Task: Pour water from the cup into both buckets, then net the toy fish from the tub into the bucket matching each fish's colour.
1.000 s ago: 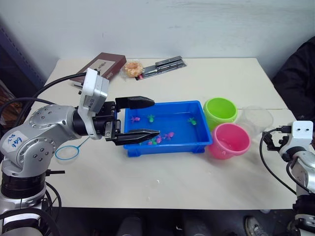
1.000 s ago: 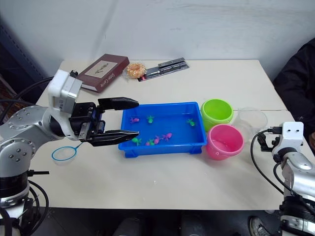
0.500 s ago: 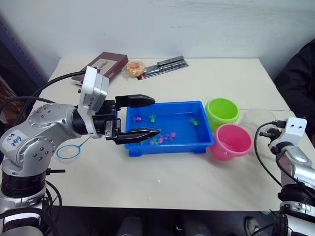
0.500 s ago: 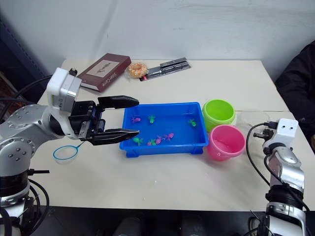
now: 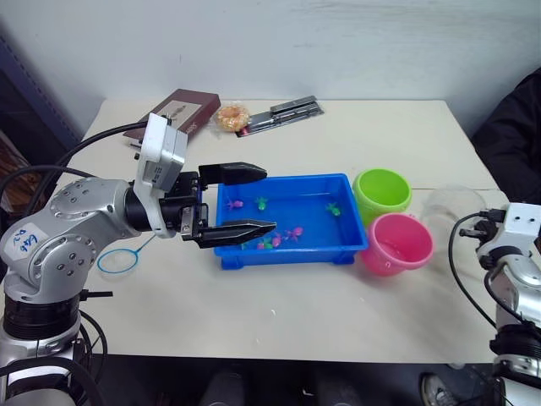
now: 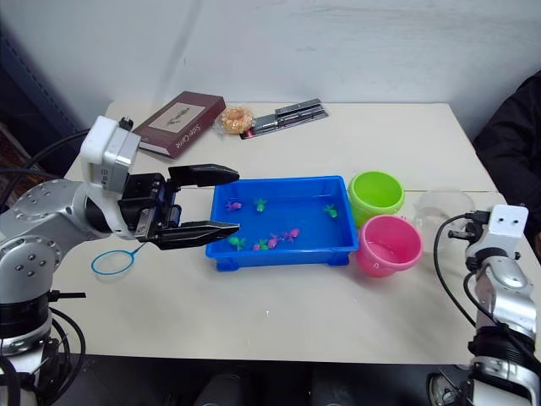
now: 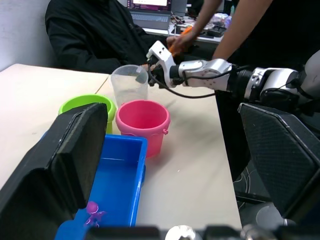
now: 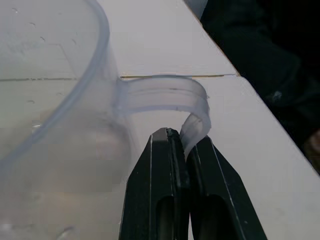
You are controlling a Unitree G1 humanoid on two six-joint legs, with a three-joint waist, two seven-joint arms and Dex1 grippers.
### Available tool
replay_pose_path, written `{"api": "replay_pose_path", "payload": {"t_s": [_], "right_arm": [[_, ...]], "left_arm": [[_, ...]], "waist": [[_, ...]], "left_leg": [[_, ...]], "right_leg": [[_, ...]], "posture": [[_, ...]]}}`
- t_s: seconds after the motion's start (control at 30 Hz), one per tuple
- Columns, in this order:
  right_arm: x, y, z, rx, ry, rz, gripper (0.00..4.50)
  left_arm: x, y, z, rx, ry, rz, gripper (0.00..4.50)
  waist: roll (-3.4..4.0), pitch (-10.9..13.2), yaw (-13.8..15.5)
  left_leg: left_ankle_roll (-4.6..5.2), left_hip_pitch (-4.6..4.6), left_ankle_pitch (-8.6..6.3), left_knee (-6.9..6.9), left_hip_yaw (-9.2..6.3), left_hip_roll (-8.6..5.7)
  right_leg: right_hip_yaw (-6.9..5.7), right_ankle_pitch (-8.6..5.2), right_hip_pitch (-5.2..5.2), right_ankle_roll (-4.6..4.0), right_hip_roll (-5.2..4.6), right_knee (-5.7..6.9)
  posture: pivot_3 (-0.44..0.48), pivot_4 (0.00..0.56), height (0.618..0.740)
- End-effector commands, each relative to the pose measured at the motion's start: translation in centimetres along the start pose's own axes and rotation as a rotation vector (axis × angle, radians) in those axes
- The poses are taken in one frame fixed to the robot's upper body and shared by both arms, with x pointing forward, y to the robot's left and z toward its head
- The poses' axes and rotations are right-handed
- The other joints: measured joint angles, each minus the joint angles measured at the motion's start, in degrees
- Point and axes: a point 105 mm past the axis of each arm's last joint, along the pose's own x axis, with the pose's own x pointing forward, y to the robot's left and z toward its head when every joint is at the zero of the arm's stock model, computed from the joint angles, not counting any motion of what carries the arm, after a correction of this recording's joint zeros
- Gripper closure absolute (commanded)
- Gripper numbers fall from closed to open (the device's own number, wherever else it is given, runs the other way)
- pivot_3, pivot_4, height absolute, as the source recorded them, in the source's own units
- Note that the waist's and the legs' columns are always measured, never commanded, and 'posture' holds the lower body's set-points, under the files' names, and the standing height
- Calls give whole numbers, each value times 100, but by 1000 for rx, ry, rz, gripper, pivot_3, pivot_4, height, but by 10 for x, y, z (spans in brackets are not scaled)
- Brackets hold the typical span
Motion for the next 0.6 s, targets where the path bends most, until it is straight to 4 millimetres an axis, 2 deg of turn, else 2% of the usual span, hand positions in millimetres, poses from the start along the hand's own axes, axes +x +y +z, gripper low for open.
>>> {"api": "replay_pose_path", "payload": {"t_s": [0.03, 0.17, 0.37, 0.6], "right_arm": [[-13, -11, 43, -111, -132, 30, 4438], [-23, -13, 59, -207, -174, 48, 4438], [-34, -2, 79, -446, -256, 109, 4438], [-40, 11, 97, -708, -362, 103, 4438]], "left_arm": [[2, -2, 6, 33, -12, -24, 0], [4, -2, 5, 29, -10, -36, 0], [8, 3, 3, 15, -8, -46, 0], [16, 3, 3, 44, -6, -73, 0]], "waist": [[0, 0, 2], [-1, 0, -17], [-2, 1, 1], [-7, 4, 3]], "left_leg": [[0, 1, 0, 0, 0, 0], [0, 6, 0, 0, 4, -1], [-3, 6, 2, 0, 5, -2], [-3, 5, 2, 0, 5, -2]], "right_leg": [[0, 0, 0, 0, 0, -1], [4, 0, 0, 0, 0, -4], [3, 0, 0, 0, 2, -5], [2, 0, -1, 0, 1, -6]], "posture": [[0, 150, 740], [0, 150, 740], [0, 150, 740], [0, 150, 740]]}}
